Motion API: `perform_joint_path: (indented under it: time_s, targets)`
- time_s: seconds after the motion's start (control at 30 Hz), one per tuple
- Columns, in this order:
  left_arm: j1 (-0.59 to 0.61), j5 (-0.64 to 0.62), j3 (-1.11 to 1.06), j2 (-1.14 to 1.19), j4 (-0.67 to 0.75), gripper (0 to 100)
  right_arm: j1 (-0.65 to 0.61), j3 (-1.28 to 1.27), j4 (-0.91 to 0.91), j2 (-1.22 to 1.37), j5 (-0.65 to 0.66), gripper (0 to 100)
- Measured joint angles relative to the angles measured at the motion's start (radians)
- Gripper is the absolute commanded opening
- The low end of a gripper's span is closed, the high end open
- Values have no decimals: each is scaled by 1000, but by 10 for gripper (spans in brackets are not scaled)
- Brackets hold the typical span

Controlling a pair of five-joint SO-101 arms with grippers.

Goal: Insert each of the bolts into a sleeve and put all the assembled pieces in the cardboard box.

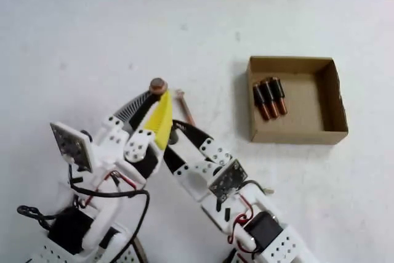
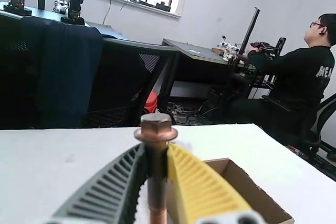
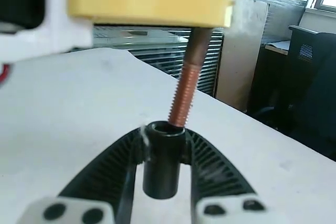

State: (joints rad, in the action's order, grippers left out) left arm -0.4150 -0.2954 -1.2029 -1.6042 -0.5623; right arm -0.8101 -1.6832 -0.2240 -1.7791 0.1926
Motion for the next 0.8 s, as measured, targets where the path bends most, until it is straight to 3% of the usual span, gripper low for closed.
perform_joint_path:
  time_s: [0.3, 0.47, 0.8]
  targets:
    - [0, 0, 0, 0, 0, 24, 0, 0, -5, 0, -2, 17]
    - [0, 0, 0, 0, 0, 24, 0, 0, -12, 0, -94, 17]
    - [0, 0, 0, 0, 0, 24, 0, 0, -14, 0, -112, 17]
